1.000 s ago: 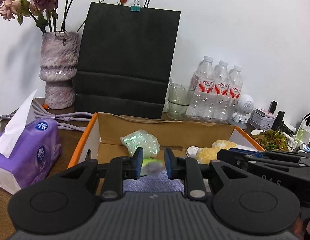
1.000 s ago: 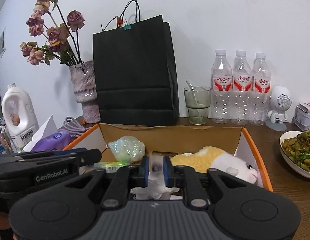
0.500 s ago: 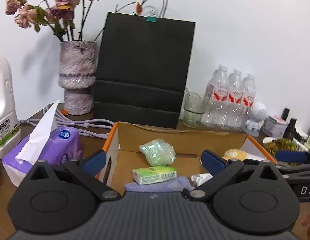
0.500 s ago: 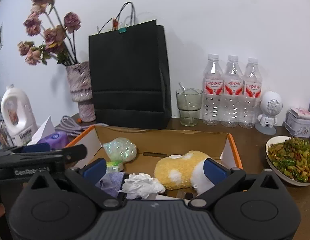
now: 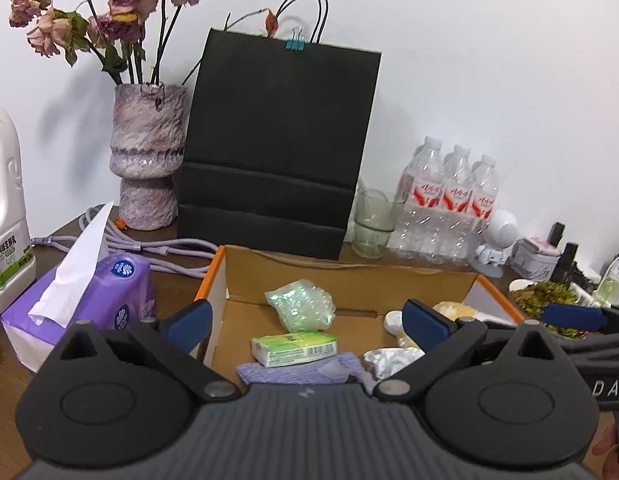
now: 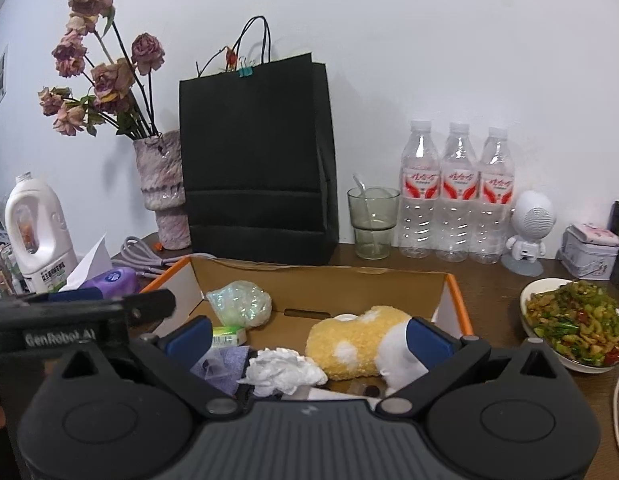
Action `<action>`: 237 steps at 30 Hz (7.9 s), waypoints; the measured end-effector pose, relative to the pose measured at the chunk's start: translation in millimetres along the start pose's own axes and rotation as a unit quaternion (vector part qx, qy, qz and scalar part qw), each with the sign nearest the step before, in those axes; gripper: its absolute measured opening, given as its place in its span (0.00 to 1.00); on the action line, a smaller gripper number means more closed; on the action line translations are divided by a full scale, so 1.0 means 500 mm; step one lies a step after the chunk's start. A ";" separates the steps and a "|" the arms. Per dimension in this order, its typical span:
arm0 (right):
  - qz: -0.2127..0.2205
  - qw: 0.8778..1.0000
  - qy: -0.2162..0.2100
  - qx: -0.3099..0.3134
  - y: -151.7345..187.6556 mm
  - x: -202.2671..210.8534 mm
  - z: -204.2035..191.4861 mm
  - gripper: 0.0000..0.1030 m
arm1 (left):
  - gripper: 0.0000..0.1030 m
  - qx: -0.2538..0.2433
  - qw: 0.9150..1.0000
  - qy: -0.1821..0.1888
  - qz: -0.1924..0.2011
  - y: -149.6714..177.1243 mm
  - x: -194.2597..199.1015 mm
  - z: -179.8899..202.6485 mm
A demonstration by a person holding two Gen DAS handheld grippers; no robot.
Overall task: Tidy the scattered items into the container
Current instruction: 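Withdraw both grippers from the box toward the white bottle caps on the table, then grasp a white bottle cap with the left gripper while the right grasps another cap, then carry both white caps into the box and open both grippers, then move both grippers out of the box to the yellow block and clear packet, then grasp the small yellow block with the left gripper while the right grasps the clear packet, then lift and carry the yellow block and clear packet over the box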
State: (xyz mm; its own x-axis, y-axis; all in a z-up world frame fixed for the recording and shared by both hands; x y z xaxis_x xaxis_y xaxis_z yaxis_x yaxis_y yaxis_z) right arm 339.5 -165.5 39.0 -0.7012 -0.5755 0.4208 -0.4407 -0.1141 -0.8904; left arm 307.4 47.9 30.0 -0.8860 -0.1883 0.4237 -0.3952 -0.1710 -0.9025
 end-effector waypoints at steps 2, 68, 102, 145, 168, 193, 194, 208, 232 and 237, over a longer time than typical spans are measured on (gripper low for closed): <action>-0.003 1.000 0.002 0.003 0.011 0.020 0.001 1.00 | 1.00 -0.002 1.000 0.007 0.003 0.001 0.015 -0.003; -0.043 0.993 -0.069 -0.090 0.201 0.076 0.014 0.39 | 0.52 -0.145 0.983 0.044 -0.101 0.214 0.029 0.037; -0.078 0.997 -0.022 0.005 0.218 0.066 -0.036 0.38 | 0.25 -0.122 0.988 0.075 -0.054 0.217 0.095 0.009; -0.017 1.000 0.013 -0.021 0.002 -0.074 0.047 1.00 | 1.00 -0.010 1.000 0.006 -0.026 0.019 -0.078 0.005; -0.020 1.000 0.014 0.005 0.053 0.040 -0.014 1.00 | 1.00 -0.024 1.000 0.004 -0.013 0.047 0.048 -0.057; -0.113 0.992 -0.036 0.035 0.238 0.022 -0.134 0.17 | 1.00 -0.032 0.994 -0.034 -0.096 0.204 0.124 -0.089; -0.111 0.993 -0.032 0.032 0.237 0.027 -0.120 0.17 | 1.00 -0.036 0.994 -0.031 -0.098 0.206 0.115 -0.070; -0.063 0.998 0.010 -0.019 0.215 0.101 0.044 0.17 | 0.65 -0.077 0.988 -0.085 -0.105 0.232 0.016 0.126; -0.013 0.999 -0.015 -0.034 0.210 0.145 0.011 0.18 | 0.31 -0.078 0.995 -0.030 -0.047 0.220 0.140 0.083; 0.038 0.998 -0.024 -0.039 0.174 0.182 -0.017 0.18 | 0.31 -0.086 0.996 -0.004 -0.010 0.182 0.178 0.085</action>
State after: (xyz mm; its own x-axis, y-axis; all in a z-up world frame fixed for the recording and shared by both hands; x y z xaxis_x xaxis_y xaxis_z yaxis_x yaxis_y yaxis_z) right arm 232.7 -220.7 1.3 -0.7080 -0.6180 0.3417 -0.4304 -0.0060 -0.9026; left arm 202.8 -25.5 -10.9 -0.8762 -0.1939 0.4413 -0.4486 -0.0071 -0.8937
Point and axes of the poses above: each gripper's, at about its wrist camera, not at the fingertips, and x roughly against the way its jaws point, z to its right, y to its underside, the point moved 3 cm from there along -x, roughly the way its jaws point, and after that the axes turned 12 degrees about -y, right-handed, at the moved point
